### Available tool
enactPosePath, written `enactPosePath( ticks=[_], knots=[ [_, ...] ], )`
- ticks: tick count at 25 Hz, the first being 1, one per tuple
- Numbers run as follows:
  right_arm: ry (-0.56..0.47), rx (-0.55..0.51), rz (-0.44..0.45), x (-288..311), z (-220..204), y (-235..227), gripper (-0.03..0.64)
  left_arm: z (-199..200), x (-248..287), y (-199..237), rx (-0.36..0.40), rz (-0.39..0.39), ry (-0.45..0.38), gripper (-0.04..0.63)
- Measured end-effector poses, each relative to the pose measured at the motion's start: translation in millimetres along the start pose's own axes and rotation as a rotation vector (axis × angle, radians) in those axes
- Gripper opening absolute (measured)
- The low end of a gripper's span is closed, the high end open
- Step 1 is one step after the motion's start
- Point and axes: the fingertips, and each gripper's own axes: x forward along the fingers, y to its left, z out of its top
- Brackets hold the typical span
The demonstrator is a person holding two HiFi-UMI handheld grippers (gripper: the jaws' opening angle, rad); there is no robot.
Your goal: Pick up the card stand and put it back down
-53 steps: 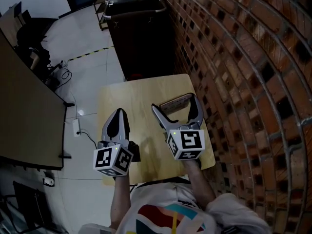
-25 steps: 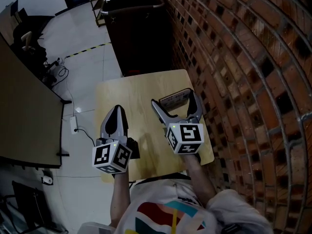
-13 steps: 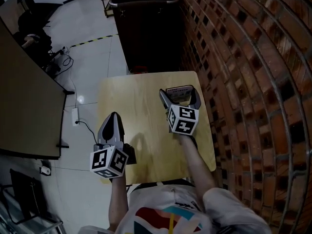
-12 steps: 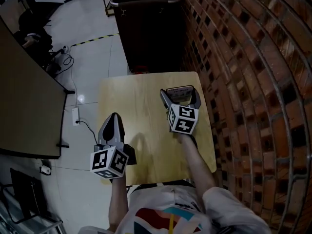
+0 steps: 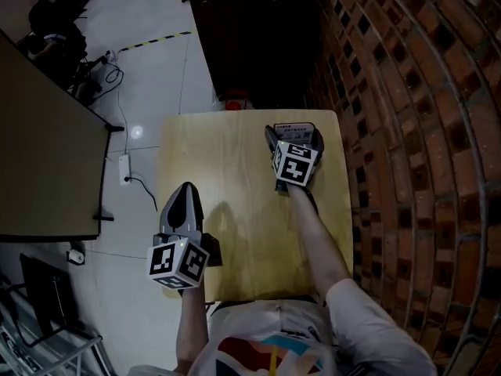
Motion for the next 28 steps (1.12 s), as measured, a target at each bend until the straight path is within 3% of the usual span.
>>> enactPosePath(
  ticks=[13, 23, 26, 28],
  knots=[
    [0.018, 0.000, -0.005, 16.4, -10.0, 5.1, 0.575, -6.3, -5.0, 18.2, -0.039, 0.054, -0.003, 0.005],
    [-0.113, -0.021, 0.011, -27.7, 35.3, 10.0, 0.574, 12.5, -19.3, 10.0, -0.023, 0.038, -0.050, 0.005],
    [-0.211, -0.040, 0.051, -78.8, 63.3, 21.7, 0.480, 18.2, -23.7, -0.6, -0.014, 0.009, -0.066, 0.005],
    [-0.286, 0.019, 0.079, -119.3, 83.1, 23.2, 0.415, 20.2, -27.4, -11.0, -0.011, -0.019, -0.073, 0.005]
  ],
)
